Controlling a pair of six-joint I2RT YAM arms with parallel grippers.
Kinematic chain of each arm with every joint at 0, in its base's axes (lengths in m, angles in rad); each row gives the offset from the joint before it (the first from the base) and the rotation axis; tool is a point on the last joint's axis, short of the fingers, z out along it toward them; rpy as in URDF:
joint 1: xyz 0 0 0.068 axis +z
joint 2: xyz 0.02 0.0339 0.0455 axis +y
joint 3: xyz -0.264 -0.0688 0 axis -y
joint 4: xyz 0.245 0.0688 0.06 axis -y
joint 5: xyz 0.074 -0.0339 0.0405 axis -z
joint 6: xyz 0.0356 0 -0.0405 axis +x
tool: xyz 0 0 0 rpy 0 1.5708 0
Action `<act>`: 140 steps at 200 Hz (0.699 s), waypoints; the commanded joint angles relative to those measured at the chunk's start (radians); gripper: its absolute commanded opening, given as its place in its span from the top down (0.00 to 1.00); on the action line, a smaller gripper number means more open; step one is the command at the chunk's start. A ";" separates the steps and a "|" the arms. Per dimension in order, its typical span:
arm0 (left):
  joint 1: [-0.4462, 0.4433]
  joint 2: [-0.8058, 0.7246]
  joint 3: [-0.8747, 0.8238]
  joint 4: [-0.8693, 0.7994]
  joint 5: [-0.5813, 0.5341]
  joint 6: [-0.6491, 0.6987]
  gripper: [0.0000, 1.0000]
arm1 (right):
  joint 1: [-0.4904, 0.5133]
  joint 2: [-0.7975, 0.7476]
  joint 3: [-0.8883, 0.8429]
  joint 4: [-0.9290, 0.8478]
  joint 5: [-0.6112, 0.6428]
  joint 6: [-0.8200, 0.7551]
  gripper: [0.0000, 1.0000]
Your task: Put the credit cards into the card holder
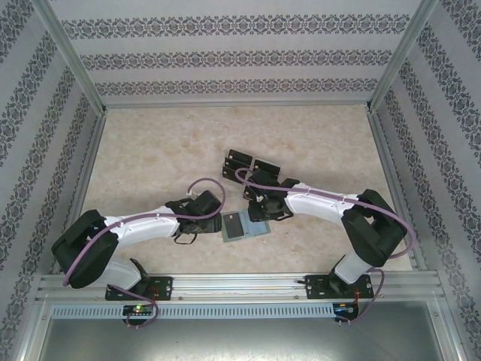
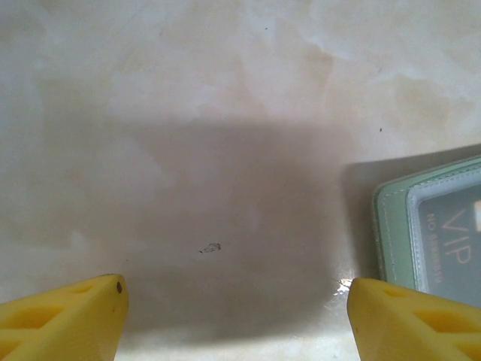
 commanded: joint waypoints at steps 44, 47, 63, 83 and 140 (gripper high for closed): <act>0.012 0.000 -0.012 0.015 -0.019 0.008 0.23 | 0.023 0.029 0.007 0.012 -0.006 -0.014 0.65; 0.012 -0.001 -0.012 0.015 -0.019 0.008 0.23 | 0.024 0.029 0.006 0.011 -0.003 -0.013 0.64; 0.011 -0.003 -0.013 0.015 -0.019 0.006 0.23 | 0.023 0.021 0.005 -0.002 0.021 -0.019 0.61; 0.012 -0.005 -0.014 0.017 -0.017 0.006 0.23 | 0.022 0.015 0.006 -0.015 0.043 -0.028 0.58; 0.012 -0.004 -0.014 0.020 -0.017 0.005 0.23 | 0.022 0.050 0.008 -0.009 0.048 -0.038 0.57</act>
